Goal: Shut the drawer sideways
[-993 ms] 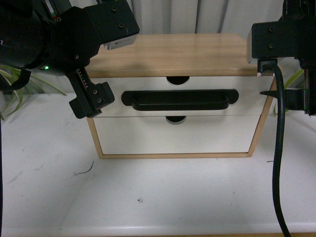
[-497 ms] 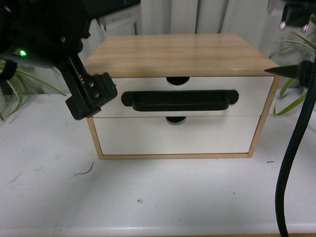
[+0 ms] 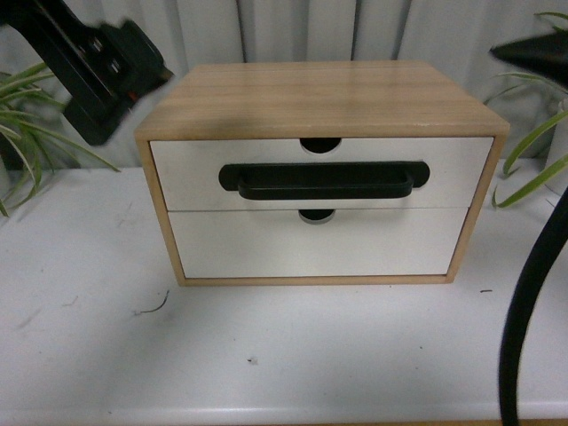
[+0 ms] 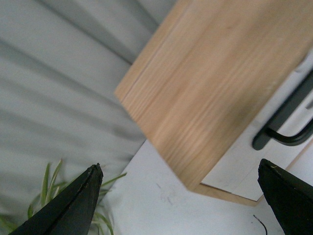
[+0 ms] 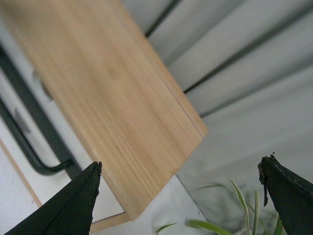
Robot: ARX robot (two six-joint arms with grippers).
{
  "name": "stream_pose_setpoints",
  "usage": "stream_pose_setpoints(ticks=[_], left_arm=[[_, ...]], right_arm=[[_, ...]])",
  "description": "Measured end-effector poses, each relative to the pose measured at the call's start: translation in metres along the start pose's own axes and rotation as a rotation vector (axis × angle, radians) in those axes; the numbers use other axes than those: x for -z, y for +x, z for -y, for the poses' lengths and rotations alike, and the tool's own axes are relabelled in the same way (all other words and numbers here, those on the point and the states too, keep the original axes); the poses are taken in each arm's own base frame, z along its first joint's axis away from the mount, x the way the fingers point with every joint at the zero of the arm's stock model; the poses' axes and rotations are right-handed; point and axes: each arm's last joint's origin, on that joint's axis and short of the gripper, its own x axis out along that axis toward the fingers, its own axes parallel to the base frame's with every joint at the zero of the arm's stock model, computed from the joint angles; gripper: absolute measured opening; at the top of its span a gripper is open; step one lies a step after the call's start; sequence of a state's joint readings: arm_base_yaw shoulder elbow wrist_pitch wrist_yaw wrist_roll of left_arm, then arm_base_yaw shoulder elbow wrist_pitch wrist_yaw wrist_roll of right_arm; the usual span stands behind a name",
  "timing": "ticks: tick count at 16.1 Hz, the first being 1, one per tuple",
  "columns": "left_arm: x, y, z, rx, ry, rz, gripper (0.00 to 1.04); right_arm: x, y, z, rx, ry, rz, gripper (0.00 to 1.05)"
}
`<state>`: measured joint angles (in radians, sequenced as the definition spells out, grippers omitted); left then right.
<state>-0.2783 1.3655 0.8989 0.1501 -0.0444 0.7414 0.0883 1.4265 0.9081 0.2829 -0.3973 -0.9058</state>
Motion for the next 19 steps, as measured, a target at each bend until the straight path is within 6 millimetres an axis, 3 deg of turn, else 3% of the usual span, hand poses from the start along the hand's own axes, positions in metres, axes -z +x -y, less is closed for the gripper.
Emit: stream_pose_setpoints(ticks=[5, 7, 9, 10, 11, 12, 13, 14, 17, 18, 19], left_arm=[[0.007, -0.022, -0.030, -0.119, -0.243, -0.008, 0.98], [0.032, -0.042, -0.052, -0.237, -0.594, -0.032, 0.98], [0.063, -0.056, -0.053, -0.345, -0.906, -0.051, 0.98], [0.074, -0.063, -0.050, -0.380, -1.005, -0.044, 0.98], [0.084, -0.069, -0.047, -0.425, -1.053, -0.042, 0.98], [0.093, -0.074, -0.046, -0.460, -1.075, -0.044, 0.98], [0.103, -0.078, -0.043, -0.420, -0.996, 0.103, 0.87], [0.110, -0.089, -0.026, -0.359, -0.898, 0.181, 0.75], [0.117, -0.113, 0.009, -0.343, -0.800, 0.229, 0.37], [0.121, -0.115, 0.020, -0.333, -0.800, 0.216, 0.24], [0.126, -0.118, 0.031, -0.329, -0.804, 0.203, 0.10]], right_arm=[[0.005, -0.027, 0.008, 0.112, 0.293, 0.002, 0.98], [0.024, -0.053, 0.008, 0.211, 0.746, -0.003, 0.98], [0.041, -0.057, -0.010, 0.264, 1.094, -0.034, 0.98], [0.046, -0.054, -0.012, 0.313, 1.156, -0.027, 0.98], [0.051, -0.056, -0.014, 0.456, 1.077, 0.028, 0.88], [0.057, -0.065, -0.029, 0.539, 0.983, 0.022, 0.76], [0.061, -0.075, -0.045, 0.546, 0.922, -0.001, 0.63], [0.060, -0.086, -0.054, 0.547, 0.892, -0.005, 0.50], [0.056, -0.120, -0.082, 0.547, 0.861, -0.017, 0.12], [0.053, -0.127, -0.089, 0.562, 0.848, -0.001, 0.02], [0.048, -0.126, -0.098, 0.557, 0.848, 0.005, 0.02]])
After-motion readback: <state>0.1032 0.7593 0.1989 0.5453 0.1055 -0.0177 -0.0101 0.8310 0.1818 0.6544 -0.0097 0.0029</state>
